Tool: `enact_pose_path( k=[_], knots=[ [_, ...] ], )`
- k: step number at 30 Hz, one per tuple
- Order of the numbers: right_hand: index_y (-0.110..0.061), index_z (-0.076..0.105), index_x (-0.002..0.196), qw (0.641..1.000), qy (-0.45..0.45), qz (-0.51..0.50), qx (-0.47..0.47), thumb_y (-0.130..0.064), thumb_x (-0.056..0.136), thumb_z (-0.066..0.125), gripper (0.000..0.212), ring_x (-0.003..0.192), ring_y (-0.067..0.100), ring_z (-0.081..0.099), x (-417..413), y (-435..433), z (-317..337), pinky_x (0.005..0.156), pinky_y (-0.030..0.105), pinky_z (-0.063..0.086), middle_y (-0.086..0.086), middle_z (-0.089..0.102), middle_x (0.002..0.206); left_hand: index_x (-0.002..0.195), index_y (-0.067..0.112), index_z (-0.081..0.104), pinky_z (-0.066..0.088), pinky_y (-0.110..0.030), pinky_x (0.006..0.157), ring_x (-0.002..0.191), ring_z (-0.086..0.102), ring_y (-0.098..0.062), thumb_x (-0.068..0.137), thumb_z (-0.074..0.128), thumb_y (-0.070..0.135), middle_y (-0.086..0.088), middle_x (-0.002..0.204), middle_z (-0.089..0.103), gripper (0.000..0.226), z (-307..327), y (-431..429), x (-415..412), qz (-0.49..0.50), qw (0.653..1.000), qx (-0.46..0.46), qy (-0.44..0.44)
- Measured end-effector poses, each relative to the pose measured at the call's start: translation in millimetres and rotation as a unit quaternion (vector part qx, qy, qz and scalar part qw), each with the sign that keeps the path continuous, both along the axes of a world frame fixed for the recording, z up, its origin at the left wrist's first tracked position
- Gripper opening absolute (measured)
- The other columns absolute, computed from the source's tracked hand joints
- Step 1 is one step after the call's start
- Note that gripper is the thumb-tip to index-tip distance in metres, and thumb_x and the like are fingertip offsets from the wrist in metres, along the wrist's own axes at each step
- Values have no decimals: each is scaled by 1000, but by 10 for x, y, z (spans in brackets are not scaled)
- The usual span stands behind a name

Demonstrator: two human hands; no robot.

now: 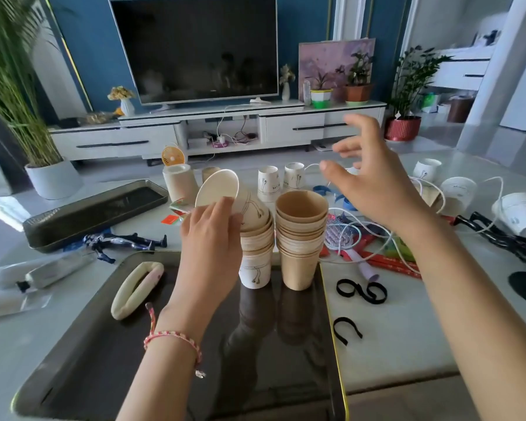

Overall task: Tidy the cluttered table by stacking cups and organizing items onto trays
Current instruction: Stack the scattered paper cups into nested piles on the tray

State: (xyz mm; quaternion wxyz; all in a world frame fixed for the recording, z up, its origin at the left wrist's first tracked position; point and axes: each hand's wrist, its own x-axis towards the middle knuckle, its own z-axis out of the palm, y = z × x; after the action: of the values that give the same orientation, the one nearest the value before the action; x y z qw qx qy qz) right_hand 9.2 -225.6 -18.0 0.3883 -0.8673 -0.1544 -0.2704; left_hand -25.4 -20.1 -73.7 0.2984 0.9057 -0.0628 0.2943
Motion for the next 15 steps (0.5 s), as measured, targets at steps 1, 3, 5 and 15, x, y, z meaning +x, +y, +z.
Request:
enact_pose_path(
  k=[1,3,5,15],
  knots=[
    [-17,27,139,1000,7,1,5,-28,88,59,61,107,12,49,26,-8,-23,88,25,36,1,53,115,101,3,54,29,-35,86,96,47,-32,93,46,8,-10,91,57,12,3,-20,0,-2,1000,24,-3],
    [-16,28,139,999,31,4,14,-31,90,57,59,101,10,50,82,-25,-85,84,22,37,-2,53,109,91,6,53,28,-40,94,95,49,-33,93,44,14,-10,86,60,13,7,-72,2,-3,997,75,-7],
    [-17,29,138,996,71,17,52,-36,92,52,55,96,8,52,139,-42,-157,78,17,39,-3,55,108,80,9,49,27,-44,100,94,49,-32,95,38,23,-6,79,58,23,29,-120,12,3,995,98,-3],
    [-25,48,132,966,194,125,118,-34,97,42,36,112,1,45,251,40,-559,80,6,34,-8,51,124,60,14,45,31,-42,87,87,53,-33,99,25,34,-4,62,58,48,-4,-253,272,17,986,162,14]
  ],
)
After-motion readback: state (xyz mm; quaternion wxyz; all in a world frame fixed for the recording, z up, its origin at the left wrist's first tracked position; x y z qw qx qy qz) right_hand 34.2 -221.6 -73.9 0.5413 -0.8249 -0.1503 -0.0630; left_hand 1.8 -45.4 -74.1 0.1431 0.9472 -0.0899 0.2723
